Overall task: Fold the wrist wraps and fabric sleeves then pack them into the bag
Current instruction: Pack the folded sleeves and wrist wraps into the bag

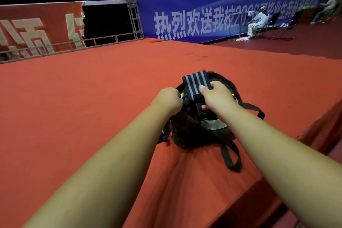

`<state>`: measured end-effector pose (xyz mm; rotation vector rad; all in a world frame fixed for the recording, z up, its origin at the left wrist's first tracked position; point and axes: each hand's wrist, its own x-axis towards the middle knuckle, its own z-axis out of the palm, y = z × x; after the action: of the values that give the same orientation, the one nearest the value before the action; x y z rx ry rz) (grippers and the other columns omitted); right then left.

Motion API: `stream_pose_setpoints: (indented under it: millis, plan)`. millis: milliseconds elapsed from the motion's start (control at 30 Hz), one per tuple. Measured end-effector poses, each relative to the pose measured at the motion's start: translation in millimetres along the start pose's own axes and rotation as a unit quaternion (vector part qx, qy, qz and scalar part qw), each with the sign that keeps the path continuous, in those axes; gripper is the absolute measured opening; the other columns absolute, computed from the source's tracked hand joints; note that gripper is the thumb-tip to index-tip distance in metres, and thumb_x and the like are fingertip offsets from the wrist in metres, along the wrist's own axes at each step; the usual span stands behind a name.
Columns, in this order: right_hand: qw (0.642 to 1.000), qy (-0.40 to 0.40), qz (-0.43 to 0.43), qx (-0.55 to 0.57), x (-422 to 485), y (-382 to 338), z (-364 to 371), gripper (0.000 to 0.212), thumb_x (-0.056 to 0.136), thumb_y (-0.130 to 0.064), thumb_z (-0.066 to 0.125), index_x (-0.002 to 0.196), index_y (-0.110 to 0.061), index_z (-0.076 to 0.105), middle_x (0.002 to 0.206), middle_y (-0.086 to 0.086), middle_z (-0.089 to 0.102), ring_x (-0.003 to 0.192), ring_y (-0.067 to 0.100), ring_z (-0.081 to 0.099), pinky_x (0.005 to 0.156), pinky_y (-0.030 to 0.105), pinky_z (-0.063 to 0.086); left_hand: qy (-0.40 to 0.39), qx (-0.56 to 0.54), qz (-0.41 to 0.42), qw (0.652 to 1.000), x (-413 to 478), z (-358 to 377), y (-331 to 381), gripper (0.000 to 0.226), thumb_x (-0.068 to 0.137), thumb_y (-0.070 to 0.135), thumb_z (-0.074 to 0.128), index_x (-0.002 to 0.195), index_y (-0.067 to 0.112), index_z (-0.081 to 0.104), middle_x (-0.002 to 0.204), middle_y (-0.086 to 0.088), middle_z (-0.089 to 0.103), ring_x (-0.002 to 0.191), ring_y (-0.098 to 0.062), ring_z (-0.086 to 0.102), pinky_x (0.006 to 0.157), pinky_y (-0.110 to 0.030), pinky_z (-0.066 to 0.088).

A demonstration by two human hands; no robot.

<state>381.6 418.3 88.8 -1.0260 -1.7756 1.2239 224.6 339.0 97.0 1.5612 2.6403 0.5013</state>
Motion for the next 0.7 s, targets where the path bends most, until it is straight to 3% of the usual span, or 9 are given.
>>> stream_pose_setpoints:
  millis: [100, 200, 300, 333, 400, 467, 533, 700]
  plan:
    - [1.0, -0.005, -0.017, 0.016, 12.9, 2.5, 12.7, 0.023, 0.108, -0.035, 0.058, 0.126, -0.022, 0.065, 0.119, -0.001, 0.071, 0.1, 0.019, 0.073, 0.082, 0.042, 0.068, 0.08, -0.066, 0.014, 0.994, 9.0, 4.6, -13.7, 0.031, 0.093, 0.011, 0.048, 0.1, 0.013, 0.078, 0.097, -0.013, 0.071, 0.093, -0.039, 0.067, 0.075, -0.038, 0.051]
    - [0.999, -0.014, -0.03, -0.019, 23.2, 2.1, 24.0, 0.026, 0.108, -0.035, 0.057, 0.128, -0.02, 0.066, 0.118, 0.0, 0.071, 0.095, 0.02, 0.075, 0.076, 0.037, 0.067, 0.122, -0.151, 0.014, 0.981, 11.4, 7.7, -19.7, 0.042, 0.09, 0.007, 0.042, 0.11, 0.017, 0.077, 0.104, -0.009, 0.071, 0.096, -0.033, 0.066, 0.075, -0.035, 0.047]
    - [0.994, -0.037, -0.034, -0.101, 31.2, 5.7, 31.7, 0.027, 0.108, -0.031, 0.055, 0.131, -0.024, 0.065, 0.126, 0.001, 0.071, 0.091, 0.02, 0.073, 0.072, 0.033, 0.06, 0.145, -0.195, 0.003, 0.97, 7.0, 9.5, -16.8, 0.047, 0.098, 0.005, 0.041, 0.133, 0.013, 0.071, 0.133, -0.011, 0.066, 0.121, -0.031, 0.063, 0.102, -0.036, 0.051]
    - [0.989, -0.047, -0.035, -0.137, 34.0, 8.7, 32.4, 0.035, 0.107, -0.029, 0.054, 0.141, -0.025, 0.063, 0.14, 0.002, 0.068, 0.095, 0.019, 0.07, 0.078, 0.034, 0.059, 0.151, -0.194, 0.002, 0.969, 5.0, 9.8, -15.2, 0.045, 0.101, 0.004, 0.042, 0.138, 0.009, 0.068, 0.137, -0.012, 0.062, 0.127, -0.03, 0.059, 0.104, -0.03, 0.045]
    - [0.976, -0.07, -0.041, -0.204, 37.3, 14.5, 33.5, 0.053, 0.108, -0.029, 0.053, 0.161, -0.027, 0.048, 0.164, 0.0, 0.05, 0.109, 0.02, 0.066, 0.093, 0.032, 0.054, 0.165, -0.19, 0.01, 0.968, 6.2, 12.7, -15.0, 0.042, 0.104, 0.002, 0.042, 0.139, 0.003, 0.065, 0.132, -0.012, 0.058, 0.126, -0.03, 0.056, 0.093, -0.025, 0.038]
    - [0.958, -0.083, -0.062, -0.267, 37.0, 17.0, 37.4, 0.053, 0.111, -0.032, 0.048, 0.164, -0.029, 0.044, 0.171, 0.002, 0.04, 0.131, 0.025, 0.061, 0.106, 0.033, 0.047, 0.168, -0.186, 0.018, 0.968, 9.1, 14.5, -15.4, 0.046, 0.105, 0.003, 0.041, 0.147, 0.007, 0.061, 0.132, -0.009, 0.055, 0.124, -0.027, 0.055, 0.09, -0.024, 0.036]
    - [0.935, -0.097, -0.065, -0.336, 38.4, 17.2, 45.4, 0.048, 0.114, -0.035, 0.04, 0.162, -0.034, 0.046, 0.174, 0.009, 0.031, 0.139, 0.031, 0.055, 0.112, 0.038, 0.046, 0.16, -0.188, 0.022, 0.969, 9.8, 15.2, -16.9, 0.052, 0.106, 0.004, 0.039, 0.156, 0.01, 0.053, 0.138, -0.005, 0.052, 0.124, -0.021, 0.053, 0.093, -0.022, 0.035]
    - [0.889, -0.11, -0.027, -0.443, 45.7, 16.9, 61.1, 0.036, 0.116, -0.032, 0.036, 0.144, -0.028, 0.058, 0.151, 0.013, 0.036, 0.102, 0.033, 0.059, 0.099, 0.047, 0.054, 0.129, -0.189, 0.045, 0.973, -3.0, 13.5, -20.6, 0.055, 0.106, 0.003, 0.04, 0.16, 0.011, 0.048, 0.143, -0.004, 0.05, 0.125, -0.019, 0.053, 0.097, -0.025, 0.04]
